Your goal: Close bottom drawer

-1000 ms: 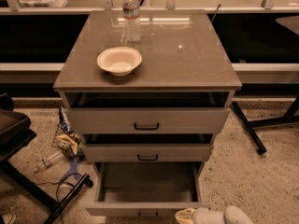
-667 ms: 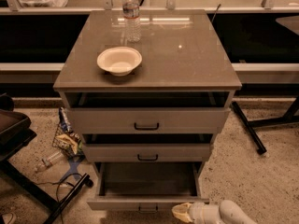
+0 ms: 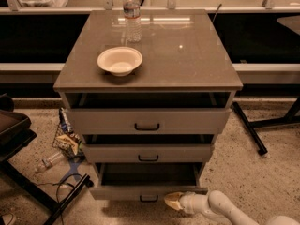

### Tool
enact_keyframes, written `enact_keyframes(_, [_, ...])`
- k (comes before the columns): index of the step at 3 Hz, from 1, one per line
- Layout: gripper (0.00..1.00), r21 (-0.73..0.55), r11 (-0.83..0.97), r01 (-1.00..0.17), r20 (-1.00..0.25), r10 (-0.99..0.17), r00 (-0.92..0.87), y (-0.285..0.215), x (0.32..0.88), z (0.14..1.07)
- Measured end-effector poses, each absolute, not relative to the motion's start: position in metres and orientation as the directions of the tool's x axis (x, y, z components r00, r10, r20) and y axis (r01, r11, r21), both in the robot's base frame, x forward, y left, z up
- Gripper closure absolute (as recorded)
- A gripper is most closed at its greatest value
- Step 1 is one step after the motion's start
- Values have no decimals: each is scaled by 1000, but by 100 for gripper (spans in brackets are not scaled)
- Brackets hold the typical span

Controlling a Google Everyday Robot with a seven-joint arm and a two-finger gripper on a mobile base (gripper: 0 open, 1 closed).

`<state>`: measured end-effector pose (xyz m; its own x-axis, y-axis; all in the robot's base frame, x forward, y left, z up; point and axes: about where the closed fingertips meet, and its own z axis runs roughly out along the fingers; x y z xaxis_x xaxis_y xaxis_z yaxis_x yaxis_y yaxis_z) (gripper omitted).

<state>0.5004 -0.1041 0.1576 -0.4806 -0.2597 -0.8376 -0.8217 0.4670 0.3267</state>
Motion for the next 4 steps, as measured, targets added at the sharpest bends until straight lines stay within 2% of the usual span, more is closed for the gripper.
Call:
enact_keyframes(2, [100, 280, 476, -834, -864, -255, -435, -78, 553, 179])
enact_keyframes(4, [100, 289, 495, -820, -877, -206, -434, -41, 617, 186])
